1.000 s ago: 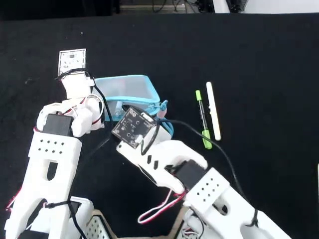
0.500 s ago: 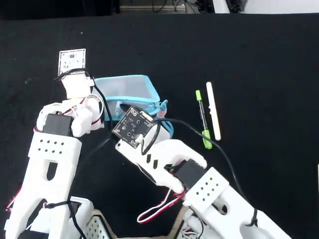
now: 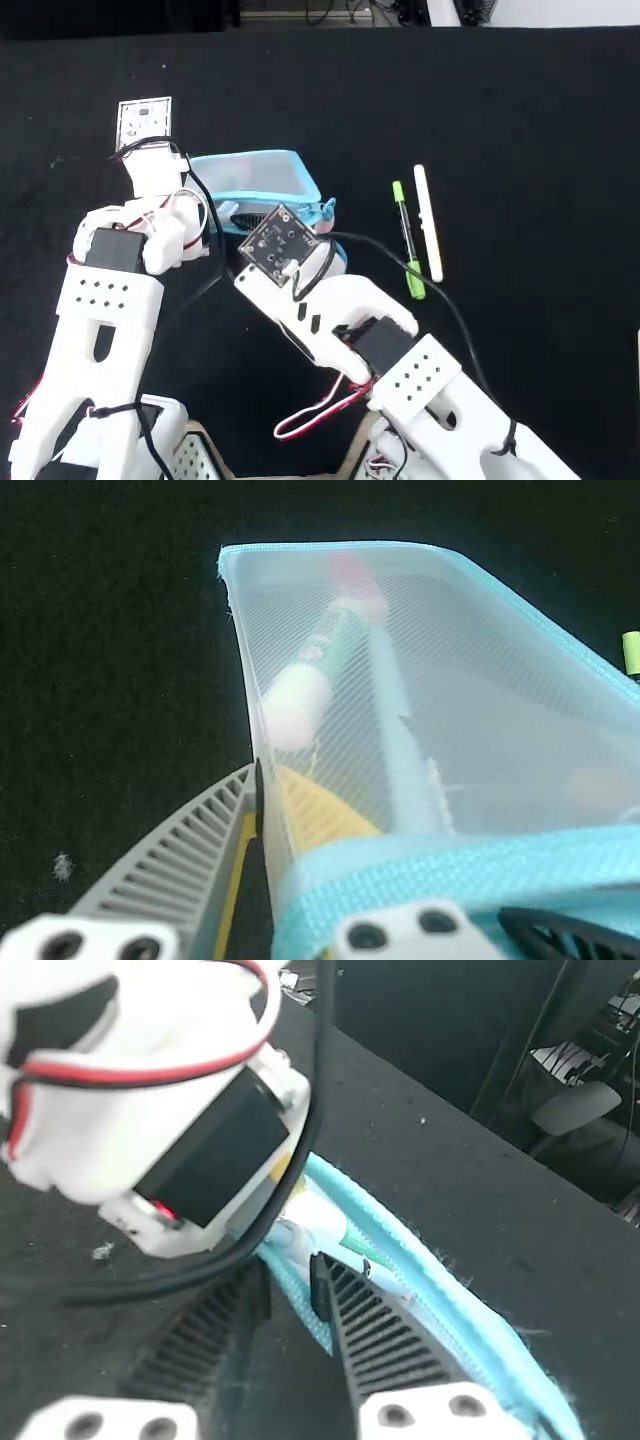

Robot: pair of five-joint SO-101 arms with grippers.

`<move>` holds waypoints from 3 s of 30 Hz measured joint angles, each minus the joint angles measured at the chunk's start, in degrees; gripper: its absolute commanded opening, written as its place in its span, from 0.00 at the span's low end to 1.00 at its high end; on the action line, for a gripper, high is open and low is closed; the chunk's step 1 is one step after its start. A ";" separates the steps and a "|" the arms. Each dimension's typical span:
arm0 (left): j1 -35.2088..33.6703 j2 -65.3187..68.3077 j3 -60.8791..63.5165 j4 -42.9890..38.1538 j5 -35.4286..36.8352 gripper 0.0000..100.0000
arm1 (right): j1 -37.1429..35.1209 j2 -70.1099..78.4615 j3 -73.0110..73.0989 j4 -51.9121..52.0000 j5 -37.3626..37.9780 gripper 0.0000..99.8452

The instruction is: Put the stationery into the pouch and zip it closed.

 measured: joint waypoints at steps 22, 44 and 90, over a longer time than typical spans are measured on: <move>1.58 -0.18 0.18 0.00 -7.12 0.03 | -1.05 -15.91 0.88 13.27 -0.97 0.16; 8.70 -18.81 10.11 4.48 -13.63 0.03 | -1.41 -19.08 11.69 5.71 -0.97 0.16; 9.67 -26.64 14.68 3.43 -12.13 0.03 | -11.34 -20.84 6.24 22.24 13.19 0.16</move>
